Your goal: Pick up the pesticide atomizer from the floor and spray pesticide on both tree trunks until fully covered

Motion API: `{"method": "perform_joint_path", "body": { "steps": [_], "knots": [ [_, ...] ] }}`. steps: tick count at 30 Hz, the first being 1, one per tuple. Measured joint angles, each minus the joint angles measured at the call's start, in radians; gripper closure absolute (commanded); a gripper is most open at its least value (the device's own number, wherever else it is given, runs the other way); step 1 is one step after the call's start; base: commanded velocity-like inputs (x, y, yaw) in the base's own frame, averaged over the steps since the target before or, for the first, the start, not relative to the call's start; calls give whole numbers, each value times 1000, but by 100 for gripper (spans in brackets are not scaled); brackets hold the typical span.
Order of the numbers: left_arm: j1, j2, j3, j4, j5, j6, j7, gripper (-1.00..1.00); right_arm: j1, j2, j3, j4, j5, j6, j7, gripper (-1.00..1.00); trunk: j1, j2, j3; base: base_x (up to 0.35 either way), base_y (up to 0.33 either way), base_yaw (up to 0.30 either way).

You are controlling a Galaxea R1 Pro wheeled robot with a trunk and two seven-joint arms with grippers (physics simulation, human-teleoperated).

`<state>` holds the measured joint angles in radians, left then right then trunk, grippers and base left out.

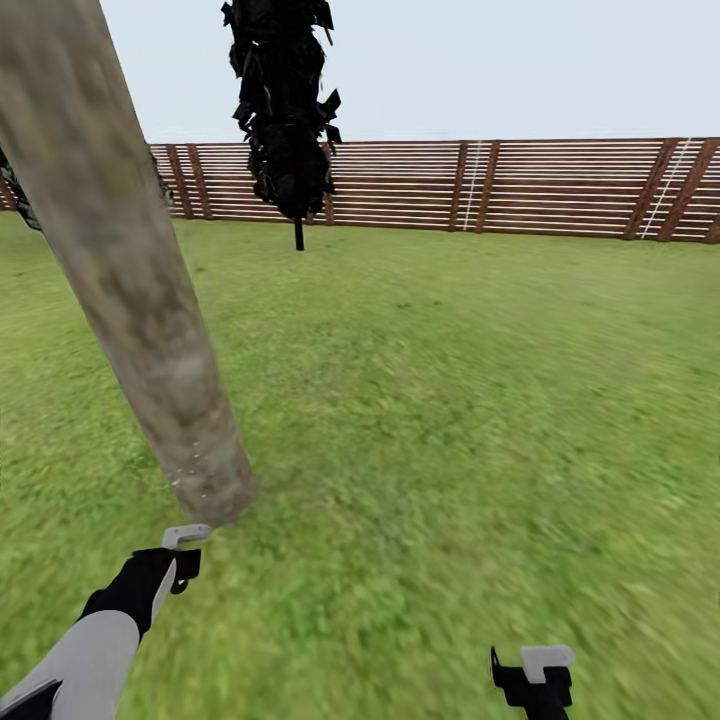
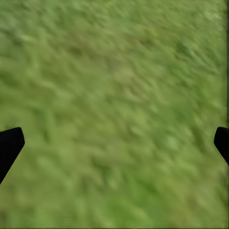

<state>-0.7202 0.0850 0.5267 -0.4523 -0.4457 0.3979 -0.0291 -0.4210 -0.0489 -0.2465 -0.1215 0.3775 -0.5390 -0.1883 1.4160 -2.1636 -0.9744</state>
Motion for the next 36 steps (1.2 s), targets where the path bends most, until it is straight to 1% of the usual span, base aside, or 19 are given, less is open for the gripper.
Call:
{"method": "perform_joint_path", "body": {
  "steps": [13, 28, 36],
  "knots": [
    [0, 0, 0, -1, 1, 0, 0, 100, 0, 1, 0, 1, 0, 0, 0, -100, 0, 0, 0, 81, -270, 263],
    [0, 0, 0, 0, 1, 0, 0, 100, 0, 1, 1, 1, 0, 0, 0, -100, 0, 0, 0, 10, -273, 277],
    [0, 0, 0, 0, 0, 0, 0, 100, 0, 1, 1, 0, 0, 0, 1, -100, 0, 0, 0, 146, -264, 37]
  ]
}}
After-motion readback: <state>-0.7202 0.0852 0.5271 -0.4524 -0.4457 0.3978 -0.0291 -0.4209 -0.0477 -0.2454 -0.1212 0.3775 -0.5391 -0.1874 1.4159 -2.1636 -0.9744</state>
